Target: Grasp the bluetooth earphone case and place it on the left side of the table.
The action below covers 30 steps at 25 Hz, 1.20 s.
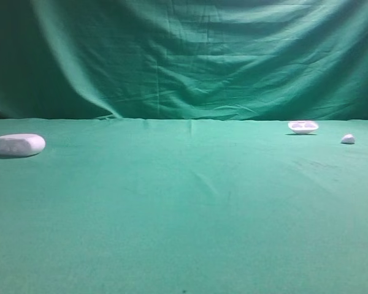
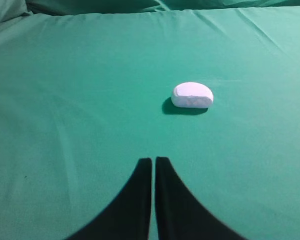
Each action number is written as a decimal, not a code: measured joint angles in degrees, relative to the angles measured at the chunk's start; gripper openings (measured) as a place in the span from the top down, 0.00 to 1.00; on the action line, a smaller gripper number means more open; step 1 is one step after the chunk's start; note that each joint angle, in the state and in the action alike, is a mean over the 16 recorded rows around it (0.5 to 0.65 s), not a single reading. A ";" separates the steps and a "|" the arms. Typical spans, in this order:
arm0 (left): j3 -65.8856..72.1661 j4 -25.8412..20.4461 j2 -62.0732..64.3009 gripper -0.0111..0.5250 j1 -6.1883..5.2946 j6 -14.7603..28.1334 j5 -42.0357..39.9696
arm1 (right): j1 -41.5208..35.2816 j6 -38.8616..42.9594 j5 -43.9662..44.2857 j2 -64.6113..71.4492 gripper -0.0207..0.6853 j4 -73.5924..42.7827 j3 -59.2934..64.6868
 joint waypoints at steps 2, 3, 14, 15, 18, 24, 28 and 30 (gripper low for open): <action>0.00 0.00 0.00 0.98 0.00 0.00 0.00 | -0.31 0.96 -0.22 -4.95 0.97 -0.40 4.52; 0.00 0.00 0.00 0.98 0.00 0.00 0.00 | -0.40 1.27 -0.62 -7.51 0.97 -0.59 7.16; 0.00 0.00 0.00 0.98 0.00 0.00 0.00 | -0.50 2.67 -17.29 -36.35 0.97 -1.25 47.37; 0.00 0.00 0.00 0.98 0.00 0.00 0.00 | -0.50 2.74 -19.65 -38.77 0.97 -1.23 51.13; 0.00 0.00 0.00 0.98 0.00 0.00 0.00 | -0.50 2.90 -26.22 -45.44 0.97 -1.10 61.42; 0.00 0.00 0.00 0.98 0.00 0.00 0.00 | -0.50 3.09 -34.44 -54.37 0.97 -0.52 75.95; 0.00 0.00 0.00 0.98 0.00 0.00 0.00 | -0.51 2.61 -36.21 -57.24 0.97 -0.41 81.13; 0.00 0.00 0.00 0.98 0.00 0.00 0.00 | -0.72 2.21 -36.30 -57.94 0.97 -0.61 82.64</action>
